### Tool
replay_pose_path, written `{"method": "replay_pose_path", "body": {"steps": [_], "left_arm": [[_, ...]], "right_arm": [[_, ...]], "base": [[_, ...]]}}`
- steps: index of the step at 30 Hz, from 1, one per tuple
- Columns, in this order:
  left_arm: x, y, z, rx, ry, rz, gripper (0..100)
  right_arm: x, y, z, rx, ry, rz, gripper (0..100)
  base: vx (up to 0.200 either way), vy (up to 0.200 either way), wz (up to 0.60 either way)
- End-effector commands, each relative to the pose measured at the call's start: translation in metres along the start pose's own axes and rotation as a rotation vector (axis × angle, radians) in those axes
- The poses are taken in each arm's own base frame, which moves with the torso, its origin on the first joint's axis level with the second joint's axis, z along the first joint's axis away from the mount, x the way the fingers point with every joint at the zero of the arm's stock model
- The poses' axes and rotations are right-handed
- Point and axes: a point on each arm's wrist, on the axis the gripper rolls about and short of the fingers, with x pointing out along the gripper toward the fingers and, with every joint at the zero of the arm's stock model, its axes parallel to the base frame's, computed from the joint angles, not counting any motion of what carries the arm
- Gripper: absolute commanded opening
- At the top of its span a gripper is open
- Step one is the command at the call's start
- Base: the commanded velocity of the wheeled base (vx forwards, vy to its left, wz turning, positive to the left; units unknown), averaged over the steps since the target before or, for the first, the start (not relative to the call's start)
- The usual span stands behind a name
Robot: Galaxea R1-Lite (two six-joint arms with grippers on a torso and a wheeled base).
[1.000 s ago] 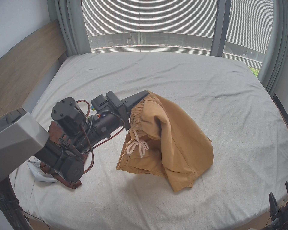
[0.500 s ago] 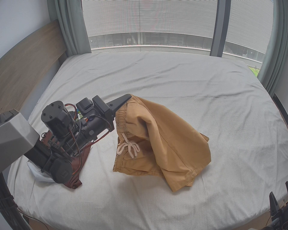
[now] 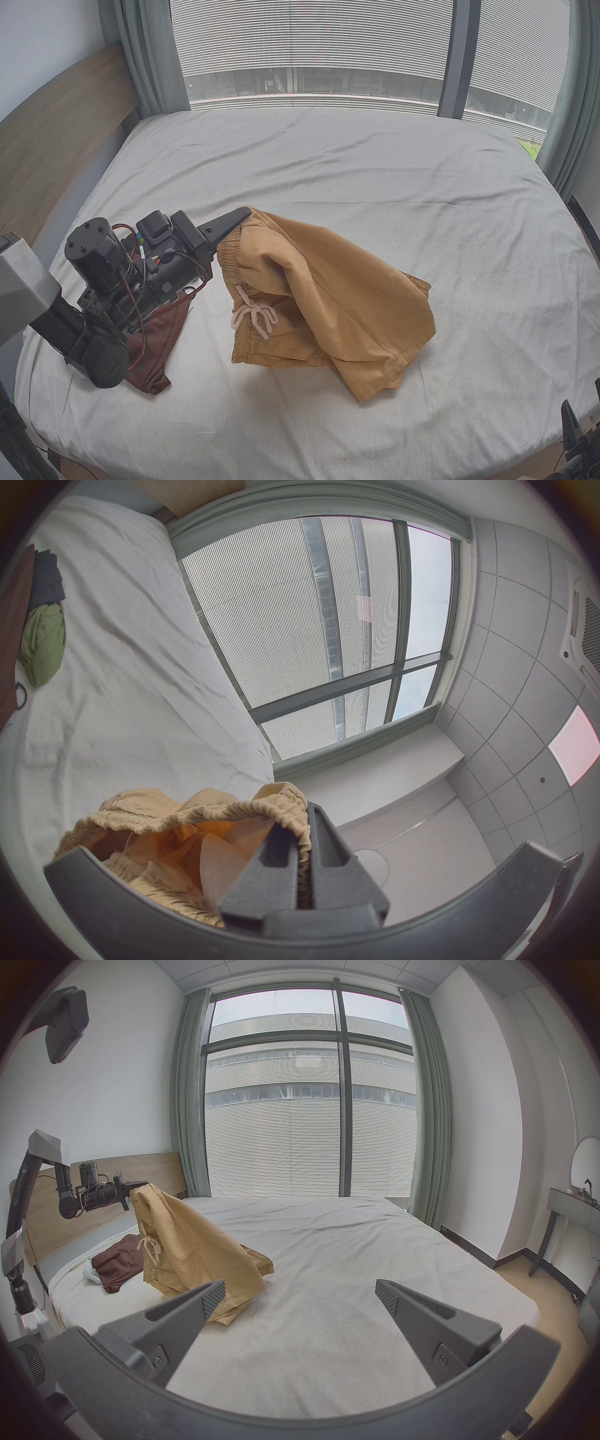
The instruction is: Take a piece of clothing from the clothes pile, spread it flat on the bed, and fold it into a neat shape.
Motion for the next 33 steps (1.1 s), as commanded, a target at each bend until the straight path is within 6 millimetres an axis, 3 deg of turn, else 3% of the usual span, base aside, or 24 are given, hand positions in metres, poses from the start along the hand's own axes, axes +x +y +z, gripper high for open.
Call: {"method": "replay_pose_path", "body": {"steps": [1,7,24,25,27,28,29,30,33], "left_arm": [[-0.015,-0.003,0.015,0.023,-0.002,-0.005,0],[-0.023,0.001,0.021,0.038,0.007,0.009,0],[-0.019,0.006,0.007,0.033,0.045,0.022,0],[-0.019,0.006,0.007,0.034,0.045,0.022,0],[-0.019,0.007,0.007,0.034,0.042,0.024,0],[-0.019,0.007,0.007,0.034,0.042,0.024,0],[-0.018,0.006,0.008,0.036,0.042,0.02,0],[-0.018,0.007,0.007,0.035,0.045,0.023,0],[-0.018,0.009,0.006,0.044,0.046,0.028,0]], "right_arm": [[0.0,0.0,-0.005,-0.001,0.005,0.004,100],[0.0,0.0,-0.005,-0.001,0.005,0.004,100],[0.0,0.0,-0.003,0.003,-0.021,0.011,100],[-0.003,0.001,0.009,0.007,-0.089,0.018,100],[-0.015,0.001,0.053,0.004,-0.28,0.017,100],[-0.015,0.001,0.053,0.004,-0.28,0.017,100],[-0.018,0.001,0.093,0.0,-0.32,0.021,100],[-0.014,0.001,0.107,0.003,-0.305,0.043,100],[0.004,0.001,0.116,0.046,-0.198,0.175,100]], "base": [[0.0,0.0,0.0],[0.0,0.0,0.0],[0.0,0.0,0.0],[0.0,0.0,0.0],[0.0,0.0,0.0],[0.0,0.0,0.0],[0.0,0.0,0.0],[0.0,0.0,0.0],[0.0,0.0,0.0]]}}
